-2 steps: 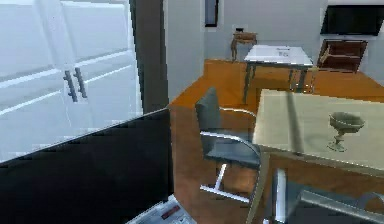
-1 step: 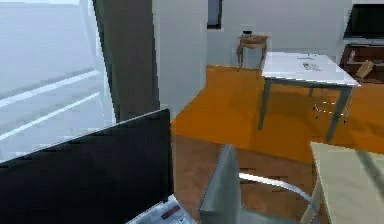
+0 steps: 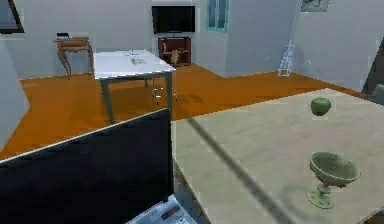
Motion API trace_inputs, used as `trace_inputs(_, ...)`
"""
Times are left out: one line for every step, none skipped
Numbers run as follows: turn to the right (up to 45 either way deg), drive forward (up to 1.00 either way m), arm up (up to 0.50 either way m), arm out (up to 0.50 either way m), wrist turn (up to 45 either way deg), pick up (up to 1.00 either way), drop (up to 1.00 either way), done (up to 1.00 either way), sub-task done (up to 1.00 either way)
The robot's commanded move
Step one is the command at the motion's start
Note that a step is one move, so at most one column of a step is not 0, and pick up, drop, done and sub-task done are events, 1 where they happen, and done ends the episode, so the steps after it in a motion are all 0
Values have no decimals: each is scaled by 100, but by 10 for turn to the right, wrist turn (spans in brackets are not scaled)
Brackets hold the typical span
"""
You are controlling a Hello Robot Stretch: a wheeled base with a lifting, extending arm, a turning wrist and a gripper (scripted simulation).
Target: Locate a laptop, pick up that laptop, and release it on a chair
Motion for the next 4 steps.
trace_inputs(150,0,0,0,0,0,0,0,0)
trace_inputs(-450,0,0,0,0,0,0,0,0)
trace_inputs(-120,0,0,0,0,0,0,0,0)
trace_inputs(450,0,0,0,0,0,0,0,0)
